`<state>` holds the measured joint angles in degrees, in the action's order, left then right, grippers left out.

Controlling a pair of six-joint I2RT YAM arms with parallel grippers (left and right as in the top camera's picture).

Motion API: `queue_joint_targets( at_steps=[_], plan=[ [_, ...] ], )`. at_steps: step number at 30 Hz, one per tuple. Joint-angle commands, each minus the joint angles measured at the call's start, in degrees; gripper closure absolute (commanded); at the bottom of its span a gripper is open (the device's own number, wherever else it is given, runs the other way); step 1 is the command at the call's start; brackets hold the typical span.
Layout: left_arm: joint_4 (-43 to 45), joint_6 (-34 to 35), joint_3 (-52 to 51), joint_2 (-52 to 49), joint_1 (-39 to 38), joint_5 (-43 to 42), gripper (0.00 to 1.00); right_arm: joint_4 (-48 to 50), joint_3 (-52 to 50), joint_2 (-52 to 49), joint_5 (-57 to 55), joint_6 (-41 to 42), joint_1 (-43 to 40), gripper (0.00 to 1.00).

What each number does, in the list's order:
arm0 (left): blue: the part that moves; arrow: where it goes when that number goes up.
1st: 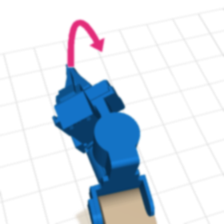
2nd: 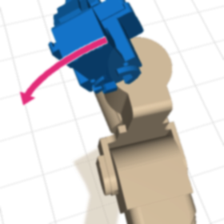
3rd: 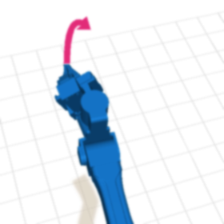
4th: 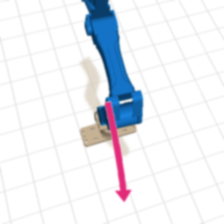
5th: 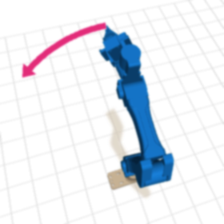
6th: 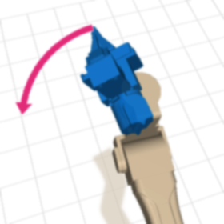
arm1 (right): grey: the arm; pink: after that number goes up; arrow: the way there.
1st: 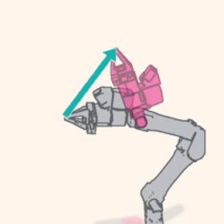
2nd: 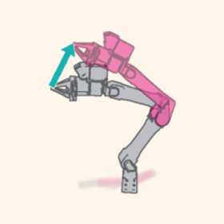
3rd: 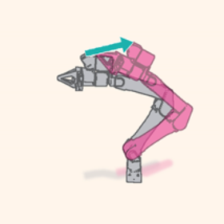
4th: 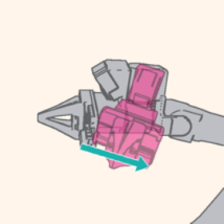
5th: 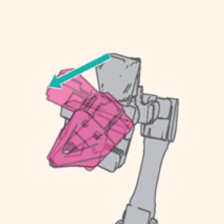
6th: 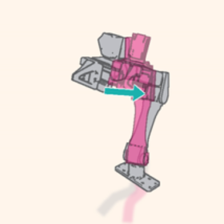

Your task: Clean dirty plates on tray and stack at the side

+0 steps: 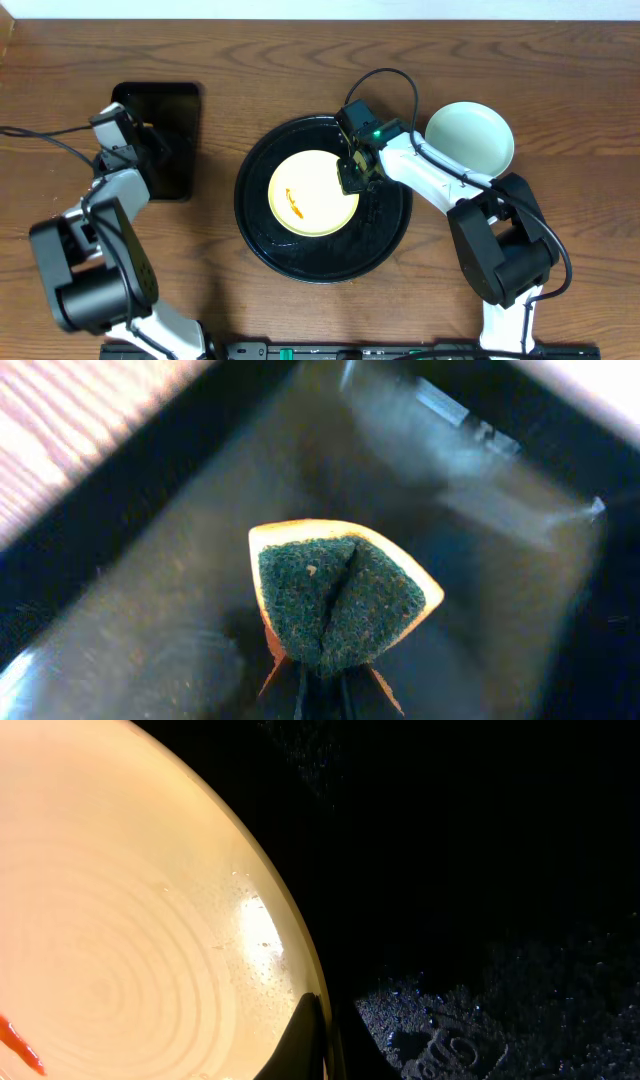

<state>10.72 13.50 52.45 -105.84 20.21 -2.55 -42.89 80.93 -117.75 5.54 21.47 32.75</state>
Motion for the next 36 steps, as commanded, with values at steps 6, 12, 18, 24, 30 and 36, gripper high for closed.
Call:
queue_joint_targets(
  at_steps=[6,12,18,24,30,36],
  plan=[
    [-1.2,0.0,0.9,-4.4,0.8,0.2,0.92,-0.6,-0.2,-0.5,-2.3,0.3,0.3,0.99],
    [-3.0,0.1,0.9,-1.6,1.0,0.2,0.93,-0.6,-0.2,-0.5,-2.3,0.3,0.3,0.99],
    [-6.0,0.1,0.9,6.7,1.0,0.2,0.92,-0.4,-0.2,-0.5,-2.3,0.3,0.3,0.99],
    [-7.0,0.1,0.9,14.9,1.0,0.2,0.92,0.2,-0.2,-0.5,-2.3,0.3,0.3,0.99],
    [-7.0,0.0,0.8,15.1,1.0,0.2,0.93,0.8,-0.2,-0.5,-2.4,0.3,0.3,0.99],
    [-3.4,-2.8,0.8,10.2,1.0,0.2,0.93,0.7,-0.2,-0.5,-2.6,0.3,0.3,0.99]
  ],
)
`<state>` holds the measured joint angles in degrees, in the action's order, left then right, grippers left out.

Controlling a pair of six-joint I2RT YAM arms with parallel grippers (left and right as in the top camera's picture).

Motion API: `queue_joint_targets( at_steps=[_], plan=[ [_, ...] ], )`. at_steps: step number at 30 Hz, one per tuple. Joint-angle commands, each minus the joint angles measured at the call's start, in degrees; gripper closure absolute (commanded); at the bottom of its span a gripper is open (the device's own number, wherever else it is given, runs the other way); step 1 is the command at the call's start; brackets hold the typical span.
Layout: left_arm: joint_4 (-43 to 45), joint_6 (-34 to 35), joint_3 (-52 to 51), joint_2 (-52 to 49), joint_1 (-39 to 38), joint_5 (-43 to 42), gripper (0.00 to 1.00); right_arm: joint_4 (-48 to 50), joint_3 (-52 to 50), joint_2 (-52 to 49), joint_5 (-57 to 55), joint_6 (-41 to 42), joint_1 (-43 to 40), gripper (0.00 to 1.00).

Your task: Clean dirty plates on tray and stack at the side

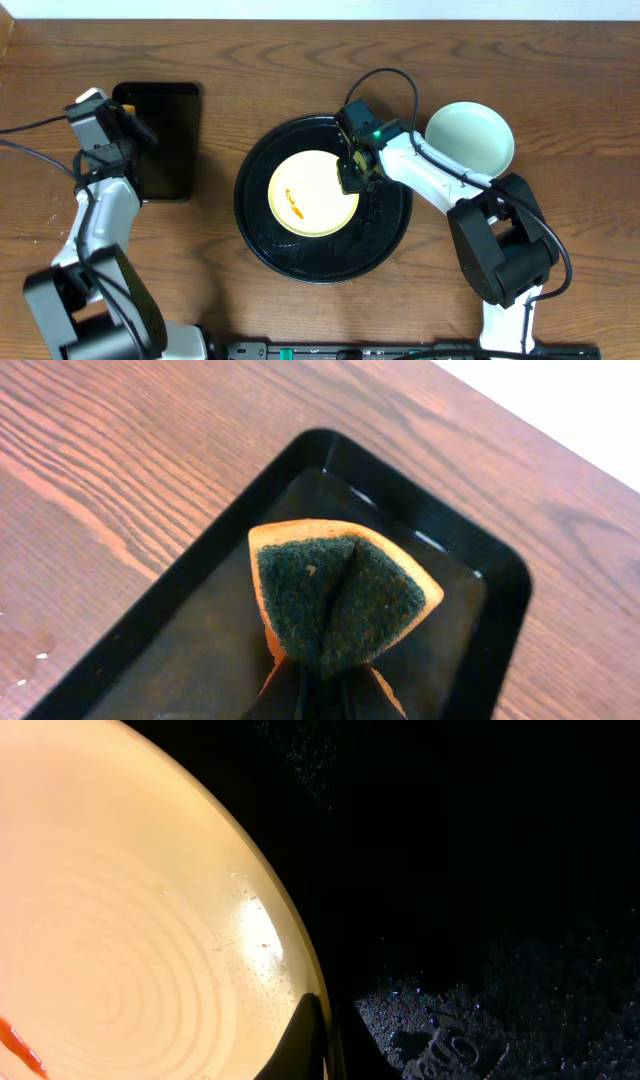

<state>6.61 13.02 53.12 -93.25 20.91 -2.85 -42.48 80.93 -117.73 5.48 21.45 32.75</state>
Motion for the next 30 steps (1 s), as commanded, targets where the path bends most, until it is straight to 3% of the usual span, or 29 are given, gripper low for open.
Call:
queue_joint_targets(
  at_steps=[1,5,12,19,25,30],
  plan=[
    [0.8,-2.3,0.1,-2.9,0.3,0.5,0.93,0.2,-0.2,-0.5,-2.6,0.3,0.3,0.99],
    [0.7,-2.2,0.1,-3.7,0.3,0.0,0.93,0.0,-0.2,-0.5,-2.7,0.3,0.3,0.99],
    [1.0,-2.2,0.1,3.9,0.3,-7.5,0.93,0.0,-0.2,-0.5,-2.7,0.3,0.3,0.99],
    [1.4,-2.3,-0.1,-1.4,0.6,2.9,0.93,0.7,-0.2,-0.5,-2.6,0.3,0.3,0.99],
    [0.6,-1.8,-0.1,-0.8,0.3,-6.3,0.93,0.1,-0.2,-0.5,-2.7,0.3,0.3,0.99],
    [-0.2,-1.8,0.0,5.3,-0.2,-14.4,0.93,0.1,-0.2,-0.5,-2.7,0.3,0.3,0.99]
  ],
)
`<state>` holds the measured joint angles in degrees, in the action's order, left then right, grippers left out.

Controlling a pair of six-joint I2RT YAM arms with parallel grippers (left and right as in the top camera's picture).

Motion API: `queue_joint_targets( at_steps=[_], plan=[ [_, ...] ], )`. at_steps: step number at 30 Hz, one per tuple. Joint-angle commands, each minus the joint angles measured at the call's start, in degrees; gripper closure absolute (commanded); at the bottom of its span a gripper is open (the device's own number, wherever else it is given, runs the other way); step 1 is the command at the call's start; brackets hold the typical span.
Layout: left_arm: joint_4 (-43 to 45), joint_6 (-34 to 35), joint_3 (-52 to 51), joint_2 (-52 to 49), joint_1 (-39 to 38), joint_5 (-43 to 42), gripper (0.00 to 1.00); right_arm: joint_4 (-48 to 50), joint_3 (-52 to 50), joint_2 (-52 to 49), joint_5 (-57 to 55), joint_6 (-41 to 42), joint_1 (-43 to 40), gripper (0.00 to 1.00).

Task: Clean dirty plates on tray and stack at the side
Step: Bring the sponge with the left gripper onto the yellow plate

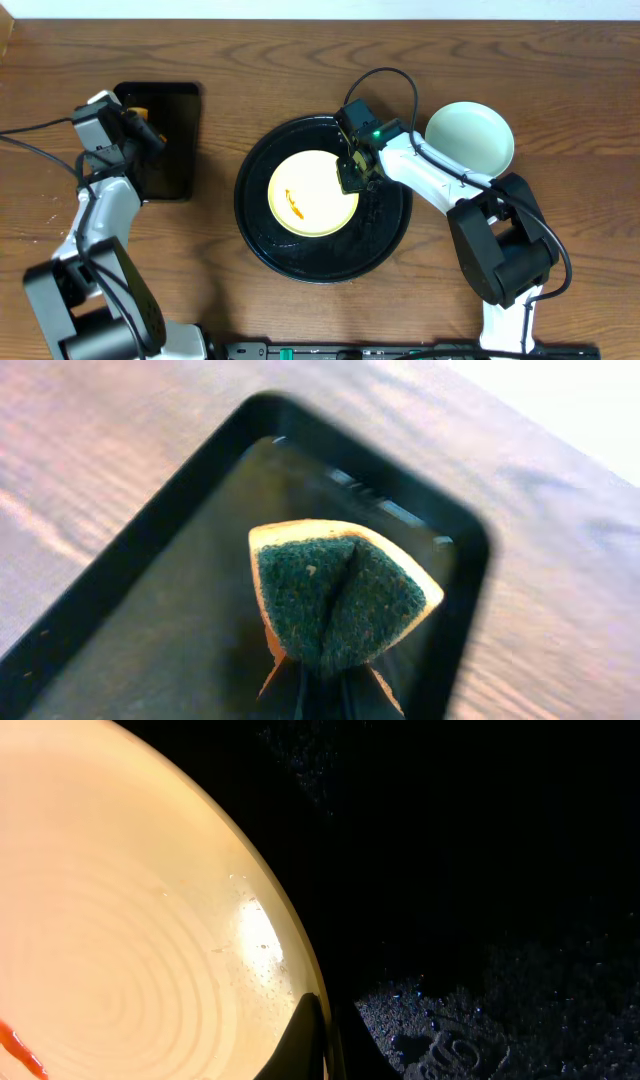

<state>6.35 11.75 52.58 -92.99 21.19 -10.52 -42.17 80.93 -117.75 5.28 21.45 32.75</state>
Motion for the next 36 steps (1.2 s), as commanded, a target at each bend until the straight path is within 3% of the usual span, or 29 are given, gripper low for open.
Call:
queue_joint_targets(
  at_steps=[1,5,13,20,25,29,36],
  plan=[
    [-0.1,-0.4,0.5,6.8,-0.9,-8.2,0.93,-0.1,-0.2,-0.5,-2.5,0.3,0.3,0.99],
    [-0.9,0.7,0.5,11.7,-3.1,-8.3,0.93,0.0,-0.2,-0.5,-2.5,0.3,0.3,0.99],
    [-13.0,14.6,0.5,12.2,-12.9,-8.5,0.93,0.2,-0.2,-0.5,-2.5,0.3,0.3,0.99],
    [-16.9,14.7,0.5,12.2,-28.4,-8.3,0.93,0.2,-0.2,-0.5,-2.5,0.3,0.3,0.99],
    [-17.6,14.8,0.3,11.1,-39.2,-0.9,0.93,0.2,-0.2,-0.5,-2.5,0.3,0.3,0.99],
    [-20.5,17.7,0.2,8.5,-43.6,-0.7,0.93,0.1,-0.2,-0.5,-2.5,0.3,0.3,0.99],
    [-22.2,21.9,0.2,2.7,-44.4,-0.5,0.93,0.1,-0.2,-0.5,-2.5,0.3,0.3,0.99]
  ],
)
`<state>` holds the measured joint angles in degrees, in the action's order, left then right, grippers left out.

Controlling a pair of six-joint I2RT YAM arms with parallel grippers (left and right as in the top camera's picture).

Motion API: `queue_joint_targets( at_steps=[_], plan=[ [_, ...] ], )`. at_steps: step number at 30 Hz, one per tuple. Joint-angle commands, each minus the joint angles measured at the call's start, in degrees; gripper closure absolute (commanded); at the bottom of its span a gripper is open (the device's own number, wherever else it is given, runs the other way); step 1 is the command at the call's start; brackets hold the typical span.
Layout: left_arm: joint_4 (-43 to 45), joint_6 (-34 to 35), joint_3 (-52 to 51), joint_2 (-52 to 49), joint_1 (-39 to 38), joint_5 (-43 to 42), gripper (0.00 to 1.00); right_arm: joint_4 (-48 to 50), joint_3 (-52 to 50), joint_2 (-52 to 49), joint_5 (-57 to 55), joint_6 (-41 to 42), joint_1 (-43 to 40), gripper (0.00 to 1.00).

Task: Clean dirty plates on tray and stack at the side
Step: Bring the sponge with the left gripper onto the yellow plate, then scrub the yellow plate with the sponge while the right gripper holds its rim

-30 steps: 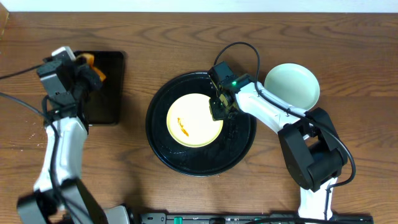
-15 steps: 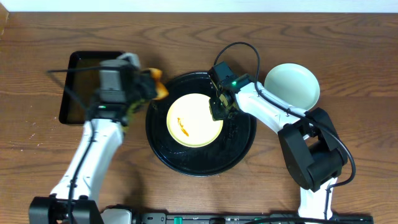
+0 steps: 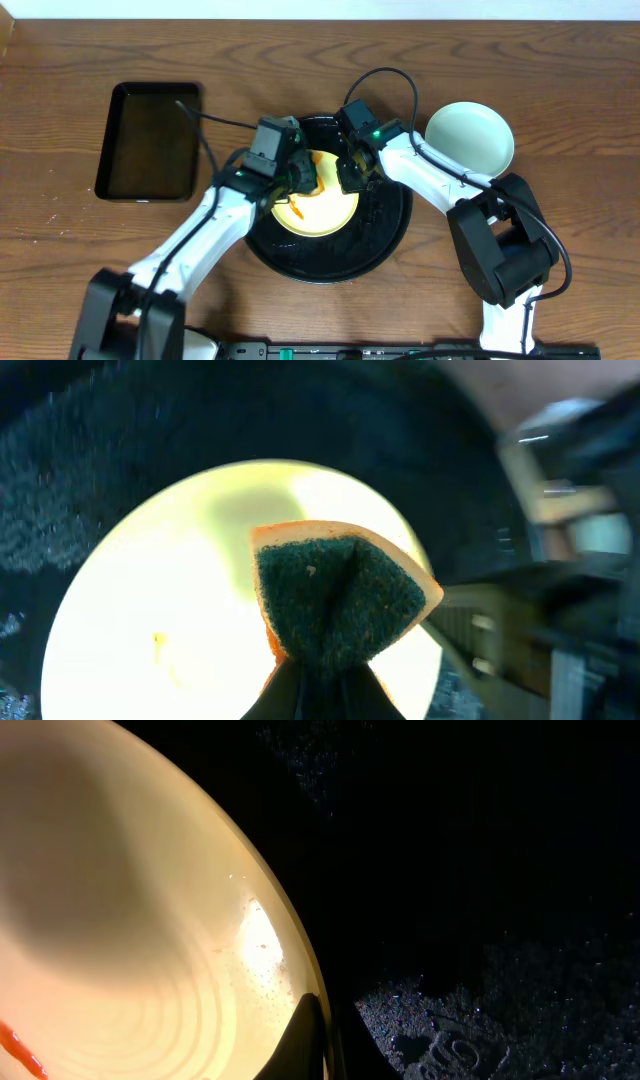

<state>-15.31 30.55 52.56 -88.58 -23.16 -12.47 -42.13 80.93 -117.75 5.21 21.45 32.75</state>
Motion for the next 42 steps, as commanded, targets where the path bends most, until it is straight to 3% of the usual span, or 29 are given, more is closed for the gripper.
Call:
queue_joint_targets(
  at_steps=[1,9,15,25,30,42],
  plan=[
    [-0.9,3.5,0.2,-2.2,0.0,1.4,0.93,0.0,-0.2,-0.5,-2.5,0.3,0.3,0.99],
    [-8.2,13.1,0.2,-3.1,-0.1,1.8,0.93,-0.5,-0.2,-0.5,-5.0,2.8,0.3,0.99],
    [-8.7,21.0,0.2,-3.1,-0.1,5.6,0.93,-0.3,-0.2,-0.5,-4.7,7.7,0.3,0.99],
    [-4.2,21.2,0.2,-3.2,-3.6,7.0,0.93,0.9,-0.2,-0.5,-1.9,16.2,4.1,0.99],
    [-3.9,21.1,0.2,-3.2,-4.9,15.1,0.93,0.8,-0.2,-0.5,-2.4,16.3,4.8,0.99],
    [-3.9,18.0,-1.2,-4.3,-4.9,17.6,0.92,0.9,-0.2,-0.5,-2.4,16.2,3.6,0.99]
  ],
)
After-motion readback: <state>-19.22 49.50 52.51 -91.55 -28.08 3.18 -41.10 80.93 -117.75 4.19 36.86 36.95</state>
